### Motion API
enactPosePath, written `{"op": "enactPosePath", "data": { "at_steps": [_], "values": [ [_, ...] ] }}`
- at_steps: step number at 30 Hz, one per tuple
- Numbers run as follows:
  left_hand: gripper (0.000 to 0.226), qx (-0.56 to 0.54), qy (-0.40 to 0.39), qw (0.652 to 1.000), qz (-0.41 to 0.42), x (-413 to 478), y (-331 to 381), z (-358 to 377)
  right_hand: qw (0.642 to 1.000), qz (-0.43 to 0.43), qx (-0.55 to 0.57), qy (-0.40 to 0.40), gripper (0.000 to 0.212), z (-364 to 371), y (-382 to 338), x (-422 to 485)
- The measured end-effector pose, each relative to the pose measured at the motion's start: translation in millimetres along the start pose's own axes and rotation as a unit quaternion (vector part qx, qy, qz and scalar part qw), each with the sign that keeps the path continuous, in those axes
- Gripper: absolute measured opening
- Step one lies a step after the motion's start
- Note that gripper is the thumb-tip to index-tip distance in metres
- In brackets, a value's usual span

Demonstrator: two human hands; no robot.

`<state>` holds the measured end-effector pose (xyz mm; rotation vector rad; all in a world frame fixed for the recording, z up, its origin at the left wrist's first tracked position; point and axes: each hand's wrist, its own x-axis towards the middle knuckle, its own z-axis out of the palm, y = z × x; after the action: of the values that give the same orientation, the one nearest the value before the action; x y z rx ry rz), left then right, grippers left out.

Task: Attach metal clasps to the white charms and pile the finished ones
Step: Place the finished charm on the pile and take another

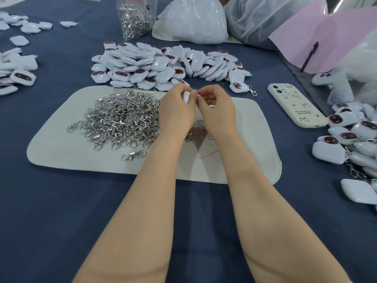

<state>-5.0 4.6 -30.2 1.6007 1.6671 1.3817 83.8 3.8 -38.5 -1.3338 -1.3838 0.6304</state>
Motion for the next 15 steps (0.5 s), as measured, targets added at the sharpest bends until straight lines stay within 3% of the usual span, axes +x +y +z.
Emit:
{"op": "enactPosePath", "data": {
  "at_steps": [15],
  "values": [
    [0.015,-0.050,0.000,0.999,-0.010,0.4,0.6,0.2,0.996,0.058,0.062,-0.007,0.017,2.0,1.2,2.2]
  ]
}}
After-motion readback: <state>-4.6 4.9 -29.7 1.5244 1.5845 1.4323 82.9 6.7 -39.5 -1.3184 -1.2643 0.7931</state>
